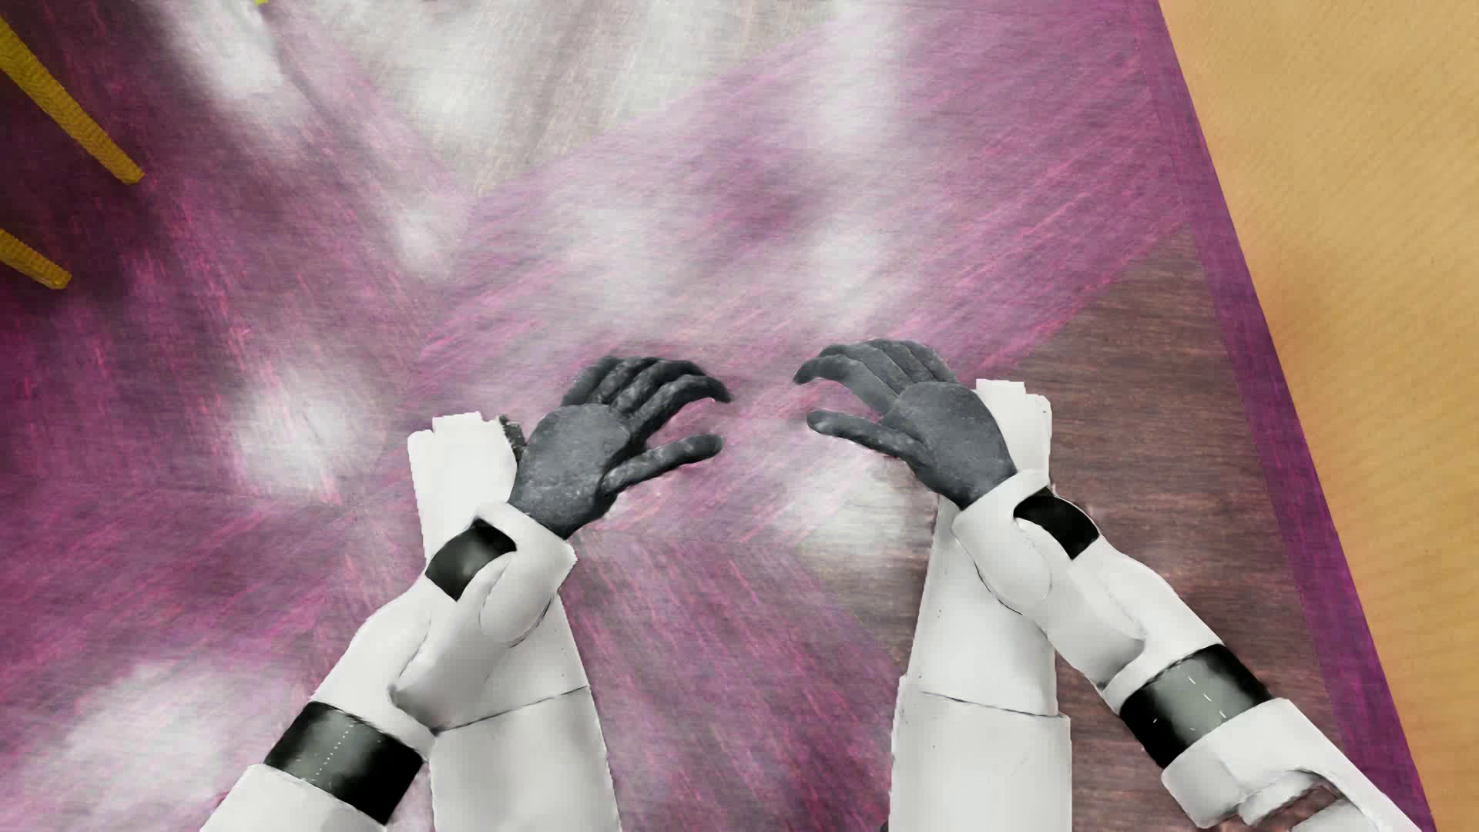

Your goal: Rise from the box

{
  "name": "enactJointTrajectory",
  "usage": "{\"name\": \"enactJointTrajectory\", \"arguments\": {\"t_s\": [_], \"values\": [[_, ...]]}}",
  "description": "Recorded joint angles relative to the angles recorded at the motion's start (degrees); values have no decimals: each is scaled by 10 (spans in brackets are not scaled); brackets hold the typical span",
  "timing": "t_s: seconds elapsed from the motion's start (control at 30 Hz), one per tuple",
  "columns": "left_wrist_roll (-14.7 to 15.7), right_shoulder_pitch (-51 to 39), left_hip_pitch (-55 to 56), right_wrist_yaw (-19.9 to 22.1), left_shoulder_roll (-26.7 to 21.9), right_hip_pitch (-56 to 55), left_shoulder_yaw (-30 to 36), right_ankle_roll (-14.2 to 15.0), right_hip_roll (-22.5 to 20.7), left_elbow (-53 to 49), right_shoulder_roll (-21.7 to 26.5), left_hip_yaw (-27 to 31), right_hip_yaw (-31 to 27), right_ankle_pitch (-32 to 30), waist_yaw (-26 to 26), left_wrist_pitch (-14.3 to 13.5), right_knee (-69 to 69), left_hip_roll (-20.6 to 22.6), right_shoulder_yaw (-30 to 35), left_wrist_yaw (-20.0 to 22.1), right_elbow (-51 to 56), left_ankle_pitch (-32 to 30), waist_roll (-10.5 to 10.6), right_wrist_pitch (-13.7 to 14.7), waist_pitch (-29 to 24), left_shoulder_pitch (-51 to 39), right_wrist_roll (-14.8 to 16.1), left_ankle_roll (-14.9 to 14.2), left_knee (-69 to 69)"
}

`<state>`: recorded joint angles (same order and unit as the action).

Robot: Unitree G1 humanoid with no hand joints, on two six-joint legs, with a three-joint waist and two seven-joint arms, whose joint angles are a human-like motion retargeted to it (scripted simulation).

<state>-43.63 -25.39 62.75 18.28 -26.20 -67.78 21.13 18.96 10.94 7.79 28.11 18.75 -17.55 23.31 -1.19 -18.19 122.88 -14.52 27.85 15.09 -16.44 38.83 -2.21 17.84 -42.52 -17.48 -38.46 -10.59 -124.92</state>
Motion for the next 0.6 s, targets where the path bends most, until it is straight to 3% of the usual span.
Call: {"name": "enactJointTrajectory", "arguments": {"t_s": [0.03, 0.07, 0.13, 0.2, 0.23, 0.3, 0.33, 0.37, 0.4, 0.43, 0.47, 0.5, 0.57, 0.6], "values": [[-3, -1, 14, -17, -5, -10, -11, 9, 0, -25, 6, 4, -2, -2, -1, -5, 1, 0, -8, -8, 26, 7, -1, 3, -4, 4, -11, 12, -5], [8, -1, 25, -26, -18, -20, -18, 12, 1, -58, 10, 9, -3, -4, -2, -10, 1, 1, -16, -25, 46, 9, -4, 12, -14, 2, -11, 1, -11], [16, 14, 48, -18, -33, -38, -25, 13, 1, -122, 27, 18, 3, -5, 0, -5, 2, -4, -30, -27, 106, 15, 0, 8, -31, 14, -6, 5, -32], [29, 33, 45, 19, -57, -50, -5, 18, 1, -172, 40, 15, -3, -6, 1, -1, 2, -3, -34, -9, 161, 15, -8, -11, -63, 22, -9, 3, -33], [29, 36, 38, 41, -72, -56, -11, 18, -2, -210, 48, 8, -4, -10, -4, 16, 1, -8, -29, 3, 205, 31, -14, -29, -87, 23, -8, 11, -28], [49, 51, 67, 111, -106, -73, -1, 20, -8, -301, 77, 27, -2, -1, -6, 20, 3, -8, -22, 34, 287, 31, -17, -50, -133, 43, -1, -6, -36], [57, 52, 92, 111, -120, -99, 3, 23, -8, -341, 98, 34, -5, 2, -8, 27, 7, -9, -21, 70, 331, 32, -20, -35, -147, 54, 14, -5, -39], [47, 64, 124, 165, -119, -129, 7, 23, -6, -376, 106, 42, -10, 6, -8, 34, 7, -3, -37, 61, 355, 34, -18, -57, -158, 72, 11, -2, -42], [22, 81, 156, 191, -112, -142, 18, 28, 2, -409, 124, 56, -19, 12, 2, 31, 2, 13, -53, 44, 364, 22, 4, -68, -165, 109, 1, 5, -38], [11, 77, 182, 158, -103, -159, 20, 20, 8, -399, 161, 51, -14, 12, 4, 34, -11, 25, -55, 75, 380, 22, 20, -47, -165, 127, -11, 18, -29], [16, 64, 183, 142, -103, -164, 3, 10, 4, -390, 180, 33, -4, 13, 5, 29, -26, 29, -54, 62, 385, 25, 21, -37, -161, 119, -11, 41, -10], [17, 52, 167, 152, -93, -152, 2, 3, 1, -369, 192, 18, 13, 18, 8, 14, -51, 37, -39, 62, 374, 28, 24, -26, -158, 100, 8, 62, 11], [8, 31, 124, 155, -73, -114, 5, -1, -10, -314, 172, -4, 25, 25, 10, 28, -101, 36, -5, 84, 311, 41, 26, -38, -136, 79, 11, 86, 59], [14, 19, 105, 129, -55, -95, 13, -2, -15, -263, 156, -8, 28, 31, 7, 26, -134, 42, 21, 70, 270, 41, 25, -25, -116, 69, 8, 97, 89]]}}
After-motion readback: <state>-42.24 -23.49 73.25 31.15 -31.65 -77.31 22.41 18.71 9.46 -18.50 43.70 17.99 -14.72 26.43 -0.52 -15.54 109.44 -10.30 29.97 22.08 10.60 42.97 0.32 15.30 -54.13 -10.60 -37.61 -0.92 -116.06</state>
